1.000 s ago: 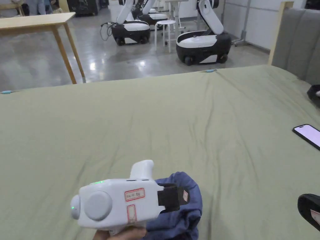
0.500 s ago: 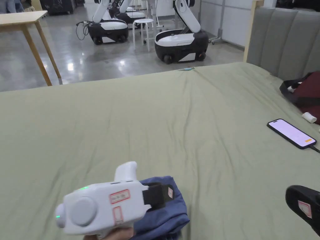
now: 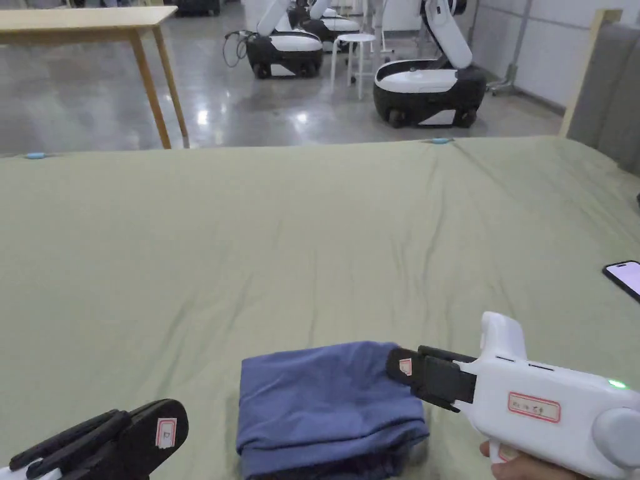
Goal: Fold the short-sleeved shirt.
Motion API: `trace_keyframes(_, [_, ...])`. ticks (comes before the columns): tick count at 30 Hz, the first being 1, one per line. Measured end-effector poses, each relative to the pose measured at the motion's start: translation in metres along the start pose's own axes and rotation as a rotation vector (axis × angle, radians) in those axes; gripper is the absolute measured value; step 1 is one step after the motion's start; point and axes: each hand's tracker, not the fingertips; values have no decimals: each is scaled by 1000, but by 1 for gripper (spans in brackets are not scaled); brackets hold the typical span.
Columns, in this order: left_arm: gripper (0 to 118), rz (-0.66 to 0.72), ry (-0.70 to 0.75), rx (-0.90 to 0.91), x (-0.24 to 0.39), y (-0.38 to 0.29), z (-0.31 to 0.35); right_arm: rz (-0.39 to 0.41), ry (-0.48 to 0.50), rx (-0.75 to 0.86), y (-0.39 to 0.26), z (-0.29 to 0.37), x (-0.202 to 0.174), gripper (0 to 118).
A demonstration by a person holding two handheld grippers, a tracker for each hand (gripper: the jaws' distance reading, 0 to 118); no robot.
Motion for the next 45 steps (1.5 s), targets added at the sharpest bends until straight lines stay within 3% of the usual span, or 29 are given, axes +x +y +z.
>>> trace_keyframes(5, [3, 72, 6, -16, -16, -7, 0, -52, -12, -70, -10, -35, 18, 2])
trace_keyframes(10, [4, 81, 23, -67, -29, -11, -27, -17, -104, -173, -18, -52, 22, 2])
trace_keyframes(12, [4, 105, 6, -84, -38, -14, -45, 26, -104, -162, -20, -53, 17, 2])
trace_keyframes(14, [5, 110, 21, -116, -47, -17, -69, 13, -110, -166, -16, -54, 15, 2])
trace_keyframes(15, [12, 114, 33, -130, -52, -18, -81, 12, -112, -169, -15, -54, 14, 2])
trace_keyframes(16, [37, 108, 26, -144, -57, -19, -94, 16, -114, -171, -16, -52, 15, 2])
trace_keyframes(18, [101, 135, 17, -180, -76, -20, -115, 20, -116, -173, -16, -52, 14, 2])
trace_keyframes(19, [116, 166, 33, -211, -81, -21, -126, 18, -116, -172, -17, -52, 14, 2])
trace_keyframes(20, [118, 180, 28, -237, -87, -22, -139, 11, -116, -169, -17, -52, 15, 2])
trace_keyframes(30, [116, 311, -134, -350, -116, -42, -211, -15, -99, -163, -19, -53, 18, 2])
trace_keyframes(32, [102, 316, -157, -341, -117, -44, -216, -18, -94, -162, -19, -52, 19, 2])
trace_keyframes(34, [60, 336, -184, -335, -117, -44, -215, -24, -90, -160, -19, -52, 19, 2])
trace_keyframes(35, [49, 348, -175, -332, -117, -44, -215, -25, -91, -160, -19, -52, 19, 2])
trace_keyframes(37, [43, 360, -113, -341, -125, -43, -216, -29, -88, -159, -20, -52, 21, 2])
trace_keyframes(39, [34, 420, -169, -359, -130, -44, -216, -33, -87, -159, -20, -53, 20, 2])
trace_keyframes(45, [30, 427, -168, -385, -131, -34, -218, -41, -83, -149, -20, -52, 19, 2])
